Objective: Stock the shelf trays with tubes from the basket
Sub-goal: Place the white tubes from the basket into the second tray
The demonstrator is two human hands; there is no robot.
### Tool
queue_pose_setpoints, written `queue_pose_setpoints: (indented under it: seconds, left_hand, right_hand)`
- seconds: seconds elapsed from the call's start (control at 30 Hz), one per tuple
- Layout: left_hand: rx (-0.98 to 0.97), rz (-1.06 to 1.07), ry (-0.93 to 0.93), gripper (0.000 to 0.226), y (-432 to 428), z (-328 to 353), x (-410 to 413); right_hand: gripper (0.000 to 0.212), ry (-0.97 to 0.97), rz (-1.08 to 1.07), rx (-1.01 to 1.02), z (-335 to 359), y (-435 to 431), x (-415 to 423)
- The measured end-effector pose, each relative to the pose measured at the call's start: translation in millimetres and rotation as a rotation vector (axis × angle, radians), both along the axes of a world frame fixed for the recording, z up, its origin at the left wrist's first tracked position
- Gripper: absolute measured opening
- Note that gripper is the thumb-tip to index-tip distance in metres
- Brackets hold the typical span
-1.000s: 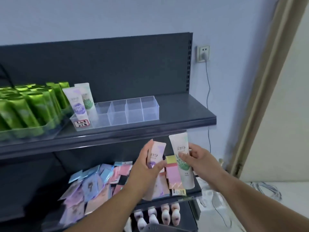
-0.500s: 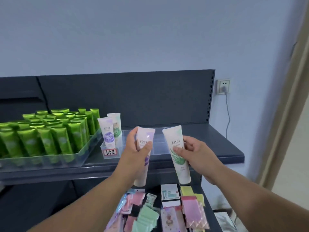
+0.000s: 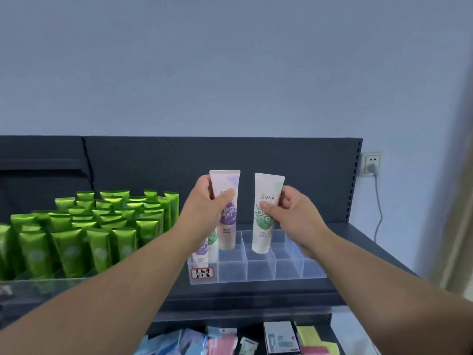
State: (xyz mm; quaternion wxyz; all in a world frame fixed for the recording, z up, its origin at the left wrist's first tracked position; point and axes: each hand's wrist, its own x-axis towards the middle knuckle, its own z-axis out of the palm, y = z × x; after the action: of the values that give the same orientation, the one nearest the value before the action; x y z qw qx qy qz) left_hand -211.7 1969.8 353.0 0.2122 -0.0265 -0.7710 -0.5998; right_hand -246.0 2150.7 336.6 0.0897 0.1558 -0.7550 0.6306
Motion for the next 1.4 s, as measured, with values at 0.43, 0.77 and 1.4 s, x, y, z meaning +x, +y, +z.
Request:
queue_pose_setpoints:
  seconds: [0.43,0.77,1.4]
  left_hand:
    - [-0.758,-0.045,-0.099,0.022,-28,19,-34]
    - [-1.089,0.021,-0.128,0.029,-36,-6,-56]
    - [-1.036,0.023,-0.079,0.027,-45,-19,-63]
  right_hand:
    - [0.023,-0.005,-0.116,-0.009,-3,-22,-51]
    - [0.027,-0.039,-0.078,0.147,-21,-47,-83]
    - [0.023,-0.111,0.057,0.35,-35,-54,-93]
